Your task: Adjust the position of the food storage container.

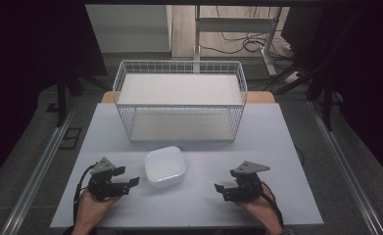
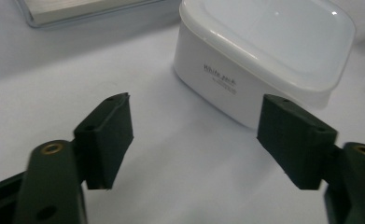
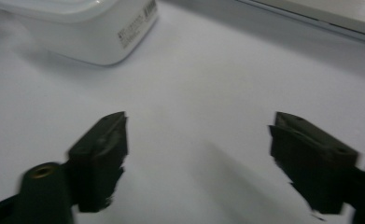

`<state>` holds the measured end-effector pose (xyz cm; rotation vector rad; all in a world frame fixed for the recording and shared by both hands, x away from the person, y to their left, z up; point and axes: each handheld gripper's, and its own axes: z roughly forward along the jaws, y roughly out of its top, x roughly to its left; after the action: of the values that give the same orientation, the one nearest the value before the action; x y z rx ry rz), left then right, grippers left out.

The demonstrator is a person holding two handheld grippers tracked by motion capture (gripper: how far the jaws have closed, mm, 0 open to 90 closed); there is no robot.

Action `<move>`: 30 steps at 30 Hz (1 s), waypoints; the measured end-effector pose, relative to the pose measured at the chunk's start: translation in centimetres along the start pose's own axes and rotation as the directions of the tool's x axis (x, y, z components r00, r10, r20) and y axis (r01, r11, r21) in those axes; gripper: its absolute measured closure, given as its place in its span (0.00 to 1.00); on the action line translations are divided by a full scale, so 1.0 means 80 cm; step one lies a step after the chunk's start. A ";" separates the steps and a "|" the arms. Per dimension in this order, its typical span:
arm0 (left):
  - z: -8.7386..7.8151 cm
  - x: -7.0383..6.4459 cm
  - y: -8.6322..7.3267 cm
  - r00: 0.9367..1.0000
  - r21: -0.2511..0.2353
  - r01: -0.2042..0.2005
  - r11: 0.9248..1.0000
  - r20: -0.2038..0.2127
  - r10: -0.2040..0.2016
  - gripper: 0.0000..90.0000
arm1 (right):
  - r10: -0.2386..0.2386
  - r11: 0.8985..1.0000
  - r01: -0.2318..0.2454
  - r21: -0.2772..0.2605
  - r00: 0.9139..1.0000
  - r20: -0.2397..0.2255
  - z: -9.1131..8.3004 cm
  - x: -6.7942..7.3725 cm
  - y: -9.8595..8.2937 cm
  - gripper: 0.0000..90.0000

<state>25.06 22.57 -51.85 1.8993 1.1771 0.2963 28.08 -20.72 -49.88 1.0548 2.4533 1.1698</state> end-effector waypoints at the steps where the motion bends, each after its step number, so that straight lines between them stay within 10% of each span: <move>1: 0.002 0.000 0.002 1.000 -0.001 0.002 1.000 0.003 -0.002 0.34 | -0.011 1.000 0.011 0.000 1.000 -0.004 0.002 0.001 0.003 0.31; 14: 0.032 0.013 0.026 1.000 0.012 0.002 1.000 -0.012 -0.002 0.74 | -0.076 0.997 0.077 0.007 0.994 -0.075 0.030 0.012 0.039 0.88; 30: 0.066 0.016 0.042 0.998 0.050 0.057 0.997 0.032 -0.059 0.98 | 0.018 1.000 -0.015 0.025 0.994 -0.110 0.081 0.002 0.070 0.99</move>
<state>30.93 20.16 -52.73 1.9013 1.2249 0.2053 33.92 -14.45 -49.92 1.0450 2.5530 1.2385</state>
